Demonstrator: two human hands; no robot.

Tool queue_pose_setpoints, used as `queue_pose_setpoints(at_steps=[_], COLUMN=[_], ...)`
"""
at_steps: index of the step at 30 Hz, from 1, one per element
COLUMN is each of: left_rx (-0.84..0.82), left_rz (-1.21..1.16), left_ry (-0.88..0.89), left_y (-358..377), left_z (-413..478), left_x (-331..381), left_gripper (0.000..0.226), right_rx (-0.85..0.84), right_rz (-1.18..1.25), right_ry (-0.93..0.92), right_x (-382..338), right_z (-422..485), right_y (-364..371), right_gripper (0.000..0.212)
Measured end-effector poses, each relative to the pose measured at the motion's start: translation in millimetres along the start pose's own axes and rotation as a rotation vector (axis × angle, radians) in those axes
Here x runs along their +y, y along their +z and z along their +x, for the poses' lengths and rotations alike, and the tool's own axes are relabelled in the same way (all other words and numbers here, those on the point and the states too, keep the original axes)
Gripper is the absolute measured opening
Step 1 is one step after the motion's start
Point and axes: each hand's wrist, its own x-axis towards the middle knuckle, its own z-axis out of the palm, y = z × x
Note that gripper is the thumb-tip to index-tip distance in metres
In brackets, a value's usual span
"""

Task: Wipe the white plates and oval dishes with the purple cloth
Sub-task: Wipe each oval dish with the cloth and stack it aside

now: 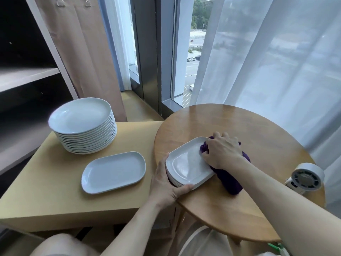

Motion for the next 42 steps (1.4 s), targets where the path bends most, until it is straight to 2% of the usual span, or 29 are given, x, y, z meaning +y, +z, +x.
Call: queue_pose_setpoints(at_steps=[6, 18, 25, 31, 34, 38, 42], left_rx=[0.012, -0.005, 0.02, -0.002, 0.01, 0.01, 0.017], left_rz=[0.025, 0.029, 0.062, 0.087, 0.032, 0.052, 0.07], left_ry=[0.004, 0.004, 0.068, 0.054, 0.035, 0.035, 0.042], left_y=[1.9, 2.5, 0.9, -0.4, -2.0, -2.0, -1.6], left_z=[-0.7, -1.4, 0.3, -1.1, -1.9, -2.9, -3.7], left_x=[-5.1, -5.0, -2.0, -1.2, 2.2, 6.8, 4.6], left_gripper=[0.129, 0.131, 0.126, 0.124, 0.119, 0.118, 0.116], right_rx=[0.032, 0.057, 0.093, 0.114, 0.066, 0.089, 0.153], right_rz=[0.048, 0.03, 0.155, 0.253, 0.405, 0.596, 0.938], right_ry=[-0.007, -0.191, -0.323, -0.169, -0.013, 0.226, 0.389], right_x=[-17.7, -59.2, -90.7, -84.2, -65.5, -33.0, -19.2], right_z=[9.7, -8.1, -39.9, -53.0, -56.1, -69.4, -83.9], right_y=[1.3, -8.3, -13.1, -9.7, -9.9, 0.5, 8.3], right_gripper=[0.038, 0.041, 0.034, 0.029, 0.024, 0.022, 0.024])
